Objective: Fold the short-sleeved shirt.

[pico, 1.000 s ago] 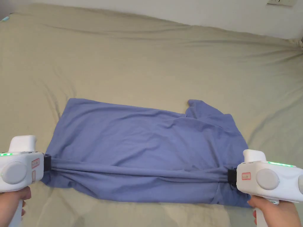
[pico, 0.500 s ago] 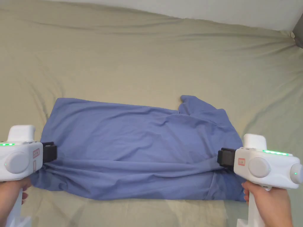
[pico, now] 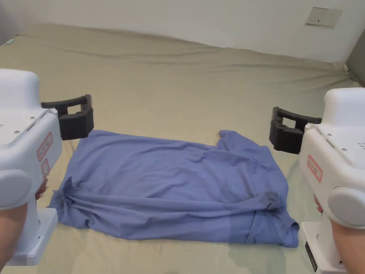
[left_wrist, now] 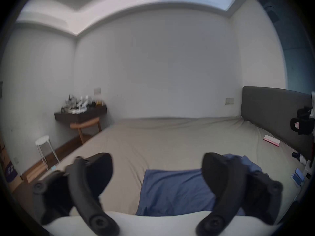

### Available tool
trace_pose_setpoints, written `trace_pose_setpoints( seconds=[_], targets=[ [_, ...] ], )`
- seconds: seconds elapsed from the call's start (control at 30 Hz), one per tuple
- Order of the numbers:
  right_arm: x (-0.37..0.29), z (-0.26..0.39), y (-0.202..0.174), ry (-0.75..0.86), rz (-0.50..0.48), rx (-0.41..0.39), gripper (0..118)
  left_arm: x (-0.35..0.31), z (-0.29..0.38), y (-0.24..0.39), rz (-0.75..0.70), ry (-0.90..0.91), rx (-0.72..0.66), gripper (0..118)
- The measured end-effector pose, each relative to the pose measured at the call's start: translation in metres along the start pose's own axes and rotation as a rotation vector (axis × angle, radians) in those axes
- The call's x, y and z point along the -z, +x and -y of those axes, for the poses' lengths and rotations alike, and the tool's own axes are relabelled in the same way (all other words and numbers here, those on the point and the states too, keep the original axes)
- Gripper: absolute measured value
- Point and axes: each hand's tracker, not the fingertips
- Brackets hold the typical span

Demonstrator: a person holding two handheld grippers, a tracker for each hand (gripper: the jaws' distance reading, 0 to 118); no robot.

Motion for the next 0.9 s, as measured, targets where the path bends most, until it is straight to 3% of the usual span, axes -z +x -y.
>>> trace_pose_setpoints(
  seconds=[0.07, 0.13, 0.17, 0.23, 0.27, 0.6, 0.83, 0.87, 0.9],
  targets=[
    [-0.015, -0.006, -0.016, 0.039, -0.032, -0.024, 105, -0.016, -0.006, 0.014, -0.008, 0.042, 0.048, 88],
    [-0.026, -0.010, -0.029, 0.047, -0.068, -0.043, 95, -0.027, -0.008, 0.024, -0.020, 0.046, 0.080, 46],
    [-0.030, -0.011, -0.035, 0.048, -0.077, -0.048, 82, -0.028, -0.007, 0.028, -0.017, 0.053, 0.086, 31],
    [-0.032, -0.010, -0.042, 0.054, -0.085, -0.054, 25, -0.033, -0.004, 0.034, -0.021, 0.066, 0.096, 8],
    [-0.033, -0.010, -0.046, 0.058, -0.088, -0.059, 3, -0.035, -0.004, 0.037, -0.015, 0.061, 0.110, 2],
    [-0.035, -0.009, -0.035, 0.043, -0.075, -0.067, 2, -0.023, 0.003, 0.038, 0.005, 0.011, 0.131, 0],
    [-0.028, 0.009, -0.024, -0.008, -0.067, -0.066, 2, 0.015, 0.050, 0.026, -0.024, -0.245, 0.168, 0],
    [-0.028, 0.014, -0.022, -0.019, -0.062, -0.067, 2, 0.020, 0.065, 0.022, -0.033, -0.282, 0.177, 5],
    [-0.029, 0.018, -0.019, -0.028, -0.058, -0.070, 2, 0.025, 0.079, 0.017, -0.033, -0.318, 0.177, 26]
  ],
)
